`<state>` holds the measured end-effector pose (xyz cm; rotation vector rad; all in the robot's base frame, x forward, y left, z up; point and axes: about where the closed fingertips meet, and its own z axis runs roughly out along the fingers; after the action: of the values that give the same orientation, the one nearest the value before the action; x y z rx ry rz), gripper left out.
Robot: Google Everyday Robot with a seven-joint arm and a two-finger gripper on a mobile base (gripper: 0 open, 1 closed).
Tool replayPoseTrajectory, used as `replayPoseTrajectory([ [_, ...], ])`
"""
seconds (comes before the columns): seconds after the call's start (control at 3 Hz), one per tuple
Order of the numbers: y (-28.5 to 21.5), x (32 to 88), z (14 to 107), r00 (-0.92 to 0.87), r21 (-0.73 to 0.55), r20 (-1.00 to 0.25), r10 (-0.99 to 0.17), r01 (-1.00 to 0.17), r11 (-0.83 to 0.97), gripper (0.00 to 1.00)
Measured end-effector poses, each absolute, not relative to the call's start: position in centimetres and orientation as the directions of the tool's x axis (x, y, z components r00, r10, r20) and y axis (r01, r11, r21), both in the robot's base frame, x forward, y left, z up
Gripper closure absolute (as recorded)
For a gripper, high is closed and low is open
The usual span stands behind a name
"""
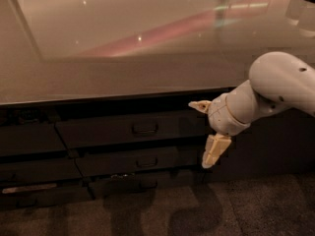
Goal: Open top drawer
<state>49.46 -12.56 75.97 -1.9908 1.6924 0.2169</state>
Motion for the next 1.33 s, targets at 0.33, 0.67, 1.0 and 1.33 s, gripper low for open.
replayPoseTrajectory([
  [0.33, -13.2, 50.8, 73.2, 0.169, -0.225, -0.451, -0.876, -0.972, -0.072, 0.0],
  [0.67, -13.5, 51.5, 71.3, 0.141, -0.187, -0.458, -0.878, -0.98, -0.06, 0.0],
  [1.0, -13.8, 52.2, 69.6, 0.117, -0.154, -0.463, -0.879, -0.987, -0.05, 0.0],
  [1.33, -13.8, 52.2, 69.5, 0.115, -0.152, -0.463, -0.879, -0.987, -0.049, 0.0],
])
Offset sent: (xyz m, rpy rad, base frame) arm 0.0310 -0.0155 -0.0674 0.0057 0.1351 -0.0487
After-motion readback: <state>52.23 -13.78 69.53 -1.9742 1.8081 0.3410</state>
